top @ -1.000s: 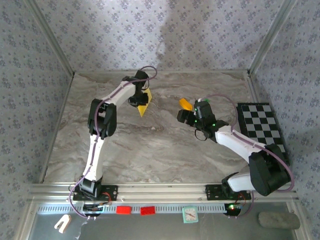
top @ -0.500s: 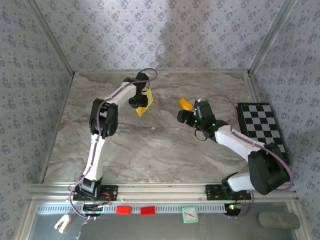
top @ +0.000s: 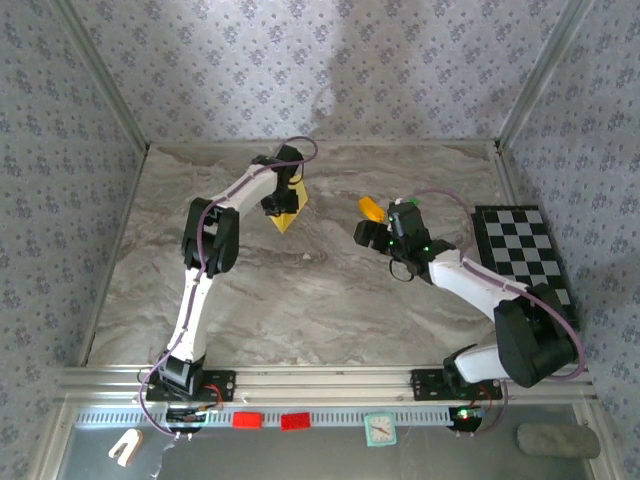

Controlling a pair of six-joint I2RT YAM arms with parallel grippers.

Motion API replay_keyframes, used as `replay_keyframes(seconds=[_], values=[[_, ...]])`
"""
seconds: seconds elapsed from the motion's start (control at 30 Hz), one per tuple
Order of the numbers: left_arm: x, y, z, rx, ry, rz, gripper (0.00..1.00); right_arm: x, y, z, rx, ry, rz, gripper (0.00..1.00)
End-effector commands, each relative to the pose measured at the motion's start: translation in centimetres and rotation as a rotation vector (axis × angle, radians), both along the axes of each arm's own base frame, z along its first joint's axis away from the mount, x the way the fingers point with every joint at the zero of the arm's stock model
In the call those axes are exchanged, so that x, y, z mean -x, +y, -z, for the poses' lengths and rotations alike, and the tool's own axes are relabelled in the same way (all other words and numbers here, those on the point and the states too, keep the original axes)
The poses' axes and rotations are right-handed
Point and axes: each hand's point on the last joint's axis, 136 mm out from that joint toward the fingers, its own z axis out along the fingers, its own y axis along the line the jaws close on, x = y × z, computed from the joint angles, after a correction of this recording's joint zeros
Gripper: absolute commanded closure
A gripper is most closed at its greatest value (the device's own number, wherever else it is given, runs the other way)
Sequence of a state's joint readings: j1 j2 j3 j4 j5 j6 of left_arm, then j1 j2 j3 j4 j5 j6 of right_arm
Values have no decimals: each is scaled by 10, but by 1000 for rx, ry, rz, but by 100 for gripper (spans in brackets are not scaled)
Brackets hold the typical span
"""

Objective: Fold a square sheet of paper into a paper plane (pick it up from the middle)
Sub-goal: Move the paper plane to the top-center of the table, then reset both arms

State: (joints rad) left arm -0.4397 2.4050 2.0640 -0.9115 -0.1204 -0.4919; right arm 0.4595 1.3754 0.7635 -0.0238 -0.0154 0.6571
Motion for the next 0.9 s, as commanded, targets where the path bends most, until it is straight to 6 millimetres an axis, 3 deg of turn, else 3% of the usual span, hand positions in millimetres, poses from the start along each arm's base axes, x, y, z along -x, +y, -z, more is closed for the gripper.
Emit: replay_keyframes(seconds=[0.0,0.17,0.33,0.6,0.7,0.87], values=[[4,-4,-4,11,15,-29,57,-4,-1,-2,12,0,-2,12],[-2,-8,-51,56,-78,-43,51,-8,-3,-7,20,-4,5,12],[1,-7,-86,79,-133,-36,50,-14,-9,-16,46,-20,14,11],[13,11,-157,77,-280,-47,42,-30,-24,-58,120,-101,7,8],[22,28,-191,85,-386,-71,34,-36,-34,-80,173,-148,8,2],[45,87,-237,15,-636,-166,7,-46,-62,-114,348,-246,25,0]])
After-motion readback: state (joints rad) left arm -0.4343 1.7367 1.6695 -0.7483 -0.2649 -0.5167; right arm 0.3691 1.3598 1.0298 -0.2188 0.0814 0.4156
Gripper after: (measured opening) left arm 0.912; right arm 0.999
